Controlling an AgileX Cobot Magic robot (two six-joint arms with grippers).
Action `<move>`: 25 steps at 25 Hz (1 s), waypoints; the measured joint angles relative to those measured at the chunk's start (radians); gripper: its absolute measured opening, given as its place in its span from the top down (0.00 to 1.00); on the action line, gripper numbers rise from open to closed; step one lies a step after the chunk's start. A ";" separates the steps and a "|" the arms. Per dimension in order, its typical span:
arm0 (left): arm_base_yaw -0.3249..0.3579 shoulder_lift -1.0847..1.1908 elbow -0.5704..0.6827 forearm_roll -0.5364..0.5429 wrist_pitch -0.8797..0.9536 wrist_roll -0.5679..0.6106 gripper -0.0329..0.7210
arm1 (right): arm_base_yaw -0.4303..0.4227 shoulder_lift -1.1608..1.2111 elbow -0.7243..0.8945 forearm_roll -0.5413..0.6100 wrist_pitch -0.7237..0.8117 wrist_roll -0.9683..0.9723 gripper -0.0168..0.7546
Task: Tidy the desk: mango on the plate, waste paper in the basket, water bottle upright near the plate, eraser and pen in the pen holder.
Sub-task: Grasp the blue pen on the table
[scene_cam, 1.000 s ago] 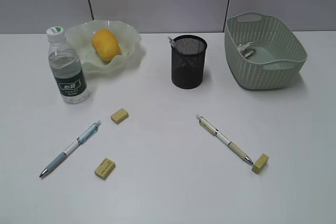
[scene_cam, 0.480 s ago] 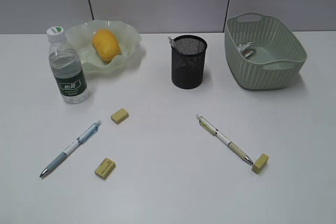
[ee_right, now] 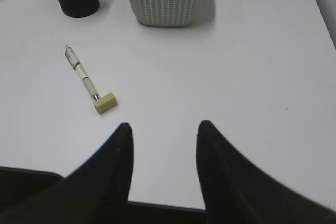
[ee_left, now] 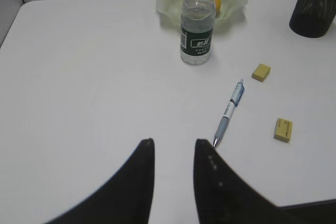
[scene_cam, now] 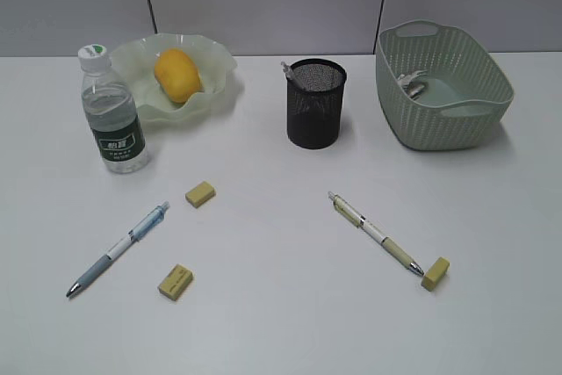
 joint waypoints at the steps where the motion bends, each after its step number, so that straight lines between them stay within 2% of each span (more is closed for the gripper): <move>1: 0.000 0.000 0.000 0.000 0.000 0.000 0.69 | 0.000 0.000 0.000 0.001 0.000 0.001 0.55; 3: 0.000 0.000 0.000 0.000 0.000 0.000 0.69 | 0.000 0.000 0.000 0.002 0.000 0.004 0.52; 8: 0.000 0.000 0.000 0.000 0.000 0.000 0.69 | 0.000 0.000 0.000 0.002 -0.001 0.005 0.30; 10: 0.000 0.000 0.000 0.000 0.000 0.000 0.69 | 0.000 0.000 0.000 0.002 -0.001 0.005 0.27; 19: 0.000 0.000 0.000 0.000 0.000 0.000 0.69 | -0.003 0.000 0.000 0.002 -0.004 0.005 0.29; 25: 0.000 0.000 0.000 0.000 0.000 0.000 0.69 | -0.082 0.000 0.000 0.004 -0.005 0.005 0.32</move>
